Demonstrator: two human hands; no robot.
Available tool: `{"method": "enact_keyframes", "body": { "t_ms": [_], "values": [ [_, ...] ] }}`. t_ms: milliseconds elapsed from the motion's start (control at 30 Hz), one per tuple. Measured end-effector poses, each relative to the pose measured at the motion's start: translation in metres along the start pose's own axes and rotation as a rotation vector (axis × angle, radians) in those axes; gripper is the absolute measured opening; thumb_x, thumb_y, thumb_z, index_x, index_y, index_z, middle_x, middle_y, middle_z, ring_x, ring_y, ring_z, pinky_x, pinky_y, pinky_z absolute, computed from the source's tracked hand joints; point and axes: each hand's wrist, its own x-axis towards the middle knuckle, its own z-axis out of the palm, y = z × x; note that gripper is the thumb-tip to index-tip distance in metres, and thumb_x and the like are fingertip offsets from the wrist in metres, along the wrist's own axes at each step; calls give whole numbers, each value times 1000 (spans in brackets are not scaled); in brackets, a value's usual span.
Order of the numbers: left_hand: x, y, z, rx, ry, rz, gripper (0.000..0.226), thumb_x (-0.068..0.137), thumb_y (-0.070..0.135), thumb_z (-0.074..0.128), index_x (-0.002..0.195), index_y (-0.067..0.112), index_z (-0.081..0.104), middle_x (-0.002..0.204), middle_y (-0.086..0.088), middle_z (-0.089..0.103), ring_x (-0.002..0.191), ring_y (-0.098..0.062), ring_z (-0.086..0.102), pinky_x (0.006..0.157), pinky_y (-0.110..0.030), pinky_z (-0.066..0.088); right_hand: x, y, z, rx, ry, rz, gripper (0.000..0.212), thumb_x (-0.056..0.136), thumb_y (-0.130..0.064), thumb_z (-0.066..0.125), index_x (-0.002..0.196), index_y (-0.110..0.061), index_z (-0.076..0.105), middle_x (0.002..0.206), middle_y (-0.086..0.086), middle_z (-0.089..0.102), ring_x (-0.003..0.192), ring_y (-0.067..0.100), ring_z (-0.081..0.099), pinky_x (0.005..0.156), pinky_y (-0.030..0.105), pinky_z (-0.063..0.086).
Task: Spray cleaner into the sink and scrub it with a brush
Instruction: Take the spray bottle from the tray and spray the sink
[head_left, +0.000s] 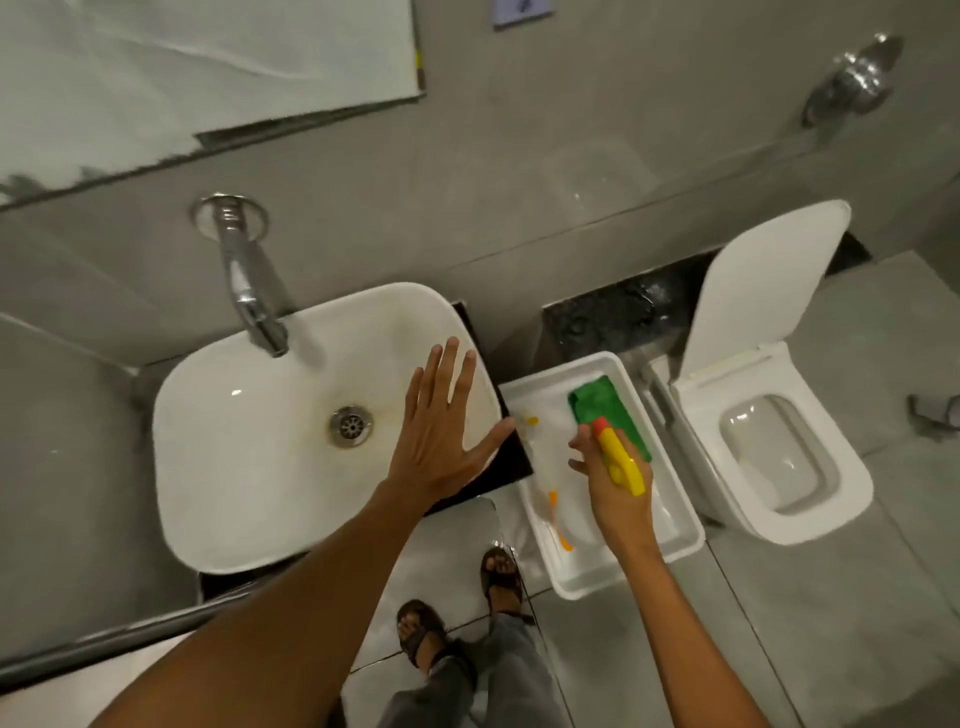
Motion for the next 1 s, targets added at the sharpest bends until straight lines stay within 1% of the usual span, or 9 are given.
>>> {"method": "enact_keyframes", "body": {
  "t_ms": [200,300,400,500,567,667,800,900,1000],
  "values": [
    [-39,-75,-56,7,62,-243,96,103,78,30,175,19,8,185,-5,-4,172,-26,-5,138,-53,7,-19,-71,60,68,-323,53,49,102,-51,62,108,-4,76,96,4,79,98,4,78,72,32,67],
    [-72,-117,-75,-9,114,-357,96,103,76,30,175,16,12,185,-9,1,172,-30,-1,137,-56,8,-41,-84,104,50,-419,180,82,82,-77,66,125,-7,70,94,7,77,99,19,77,69,39,67],
    [-107,-155,-88,-14,183,-489,94,103,75,30,175,17,13,184,-8,5,171,-30,1,138,-56,7,-73,-79,143,6,-537,265,62,84,-80,63,102,-22,76,92,5,79,100,22,77,68,47,68],
    [-134,-184,-93,-26,207,-588,100,100,83,18,174,17,16,184,-8,7,171,-31,4,137,-55,6,-108,-68,167,-55,-640,364,56,91,-80,53,109,-34,78,101,-2,83,100,10,78,73,42,68],
    [-146,-198,-92,-32,207,-626,101,99,84,14,174,16,18,184,-8,7,171,-31,4,137,-57,7,-130,-60,181,-124,-610,348,54,95,-78,49,99,-32,78,87,-2,83,88,10,79,75,37,66],
    [-153,-206,-87,-30,208,-626,96,103,80,18,174,16,20,184,-8,9,171,-29,4,137,-56,9,-151,-51,194,-245,-502,220,52,101,-67,49,80,-23,68,53,-1,58,54,12,63,63,27,59],
    [-153,-206,-85,-85,265,-627,91,105,76,22,172,16,25,183,-8,15,171,-30,10,136,-57,16,-158,-54,204,-175,-554,364,40,98,-66,54,85,-32,72,67,-3,75,65,6,73,59,21,60],
    [-154,-206,-87,-126,295,-646,94,103,80,19,171,16,28,183,-6,17,171,-30,12,136,-58,19,-152,-60,208,-157,-503,388,48,102,-63,53,86,-22,73,86,4,82,81,15,79,61,34,65],
    [-153,-205,-88,-128,306,-663,98,100,84,16,171,17,31,183,-5,19,170,-29,14,136,-57,20,-142,-64,208,-153,-357,320,49,104,-57,53,79,-17,66,62,10,71,59,25,70,68,53,63]
  ]
}}
